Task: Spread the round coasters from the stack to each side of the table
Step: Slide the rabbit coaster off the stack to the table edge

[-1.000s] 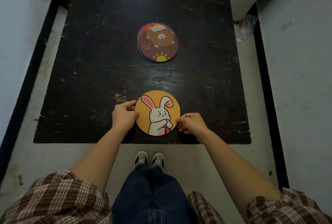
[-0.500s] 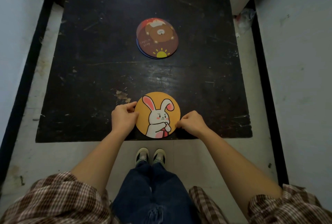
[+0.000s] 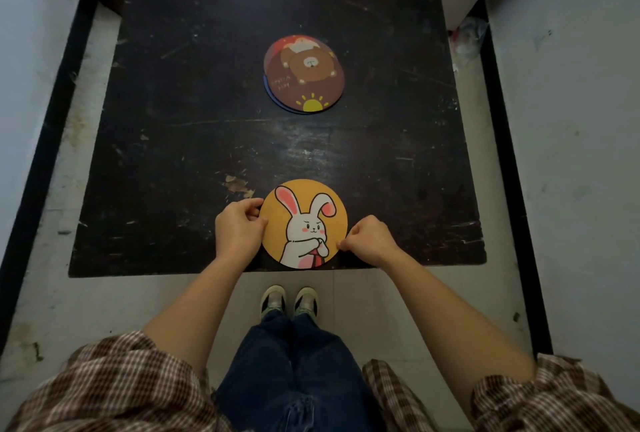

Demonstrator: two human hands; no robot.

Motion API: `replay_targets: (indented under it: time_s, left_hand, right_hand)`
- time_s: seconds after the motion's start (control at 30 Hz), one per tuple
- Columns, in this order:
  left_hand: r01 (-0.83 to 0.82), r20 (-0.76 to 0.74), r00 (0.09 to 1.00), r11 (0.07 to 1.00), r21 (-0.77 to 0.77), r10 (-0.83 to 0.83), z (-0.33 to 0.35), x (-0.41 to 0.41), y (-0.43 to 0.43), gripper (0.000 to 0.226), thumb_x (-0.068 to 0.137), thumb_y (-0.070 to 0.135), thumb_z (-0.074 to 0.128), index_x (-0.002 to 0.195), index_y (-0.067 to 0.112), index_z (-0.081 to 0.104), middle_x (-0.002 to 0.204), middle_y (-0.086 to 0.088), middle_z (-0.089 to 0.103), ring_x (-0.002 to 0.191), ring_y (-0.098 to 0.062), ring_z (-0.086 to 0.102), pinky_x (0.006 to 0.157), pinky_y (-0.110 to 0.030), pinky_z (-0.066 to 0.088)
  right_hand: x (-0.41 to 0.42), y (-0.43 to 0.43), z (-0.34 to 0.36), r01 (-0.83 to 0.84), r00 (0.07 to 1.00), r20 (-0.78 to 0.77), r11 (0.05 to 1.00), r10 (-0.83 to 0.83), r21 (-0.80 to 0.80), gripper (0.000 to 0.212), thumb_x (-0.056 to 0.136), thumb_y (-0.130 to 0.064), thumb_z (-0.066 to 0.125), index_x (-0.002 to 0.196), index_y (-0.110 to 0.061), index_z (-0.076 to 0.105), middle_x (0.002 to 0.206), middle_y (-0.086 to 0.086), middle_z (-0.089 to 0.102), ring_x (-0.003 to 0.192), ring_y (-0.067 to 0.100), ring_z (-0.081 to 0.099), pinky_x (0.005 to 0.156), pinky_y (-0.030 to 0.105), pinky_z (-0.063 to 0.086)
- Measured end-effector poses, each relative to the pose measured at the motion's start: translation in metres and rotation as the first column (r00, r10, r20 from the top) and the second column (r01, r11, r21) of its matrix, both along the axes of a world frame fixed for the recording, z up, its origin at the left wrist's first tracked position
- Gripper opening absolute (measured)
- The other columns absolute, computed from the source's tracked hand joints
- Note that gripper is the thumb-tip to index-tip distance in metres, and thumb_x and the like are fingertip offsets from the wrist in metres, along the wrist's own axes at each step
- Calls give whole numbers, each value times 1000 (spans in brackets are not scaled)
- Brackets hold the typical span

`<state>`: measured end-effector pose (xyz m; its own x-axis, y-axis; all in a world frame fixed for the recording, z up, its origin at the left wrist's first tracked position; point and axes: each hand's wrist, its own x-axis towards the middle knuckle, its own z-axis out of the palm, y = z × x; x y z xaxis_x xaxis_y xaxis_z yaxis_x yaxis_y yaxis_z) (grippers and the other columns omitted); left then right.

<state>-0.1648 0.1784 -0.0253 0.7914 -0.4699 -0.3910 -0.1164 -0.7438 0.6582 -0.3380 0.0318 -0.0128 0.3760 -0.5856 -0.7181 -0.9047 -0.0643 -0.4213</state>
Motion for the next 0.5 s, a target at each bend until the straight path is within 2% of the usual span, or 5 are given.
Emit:
replay_targets:
  time_s: [0.07,0.2,0.3,0.4,0.5]
  left_hand:
    - [8,10,1000,1000,15,-8,-1,1,-1,33,80,12,68,113,17,66,88,1,62,74,-7,57,69,-25,43]
    - [25,7,1000,998,52,-25,2,2,-4,29,81,12,66,109,18,65,93,-2,62,79,-15,59,69,-28,46]
    - [51,8,999,994,101,-53,4,2,-7,32,81,10,65,112,18,62,101,-5,59,83,-16,57,70,-28,45]
    - [89,0,996,981,170,-90,12,2,-15,43,81,8,64,121,20,55,119,-10,53,95,-22,57,75,-32,46]
    - [155,25,986,969,192,-163,22,-1,-30,42,83,12,60,123,21,52,126,-11,47,107,-28,53,78,-35,46]
  right_hand:
    - [0,1,-1,-6,1000,-5,1000,6,-21,25,72,-18,75,76,6,71,78,18,72,75,28,68,70,45,56]
    - [-2,5,-1,2,1000,-10,999,-2,-47,18,75,-25,76,67,-9,71,69,7,70,71,19,66,69,40,57]
    - [-5,9,2,12,1000,-15,998,-12,-61,21,76,-29,75,68,-11,70,68,5,69,69,18,66,67,38,57]
    - [-7,6,10,30,999,15,998,-29,-57,23,75,-33,76,68,-13,67,67,1,66,67,15,63,60,33,52]
    - [-11,-2,20,48,997,70,993,-41,-106,23,76,-38,73,71,-17,64,69,-4,62,68,11,58,58,29,47]
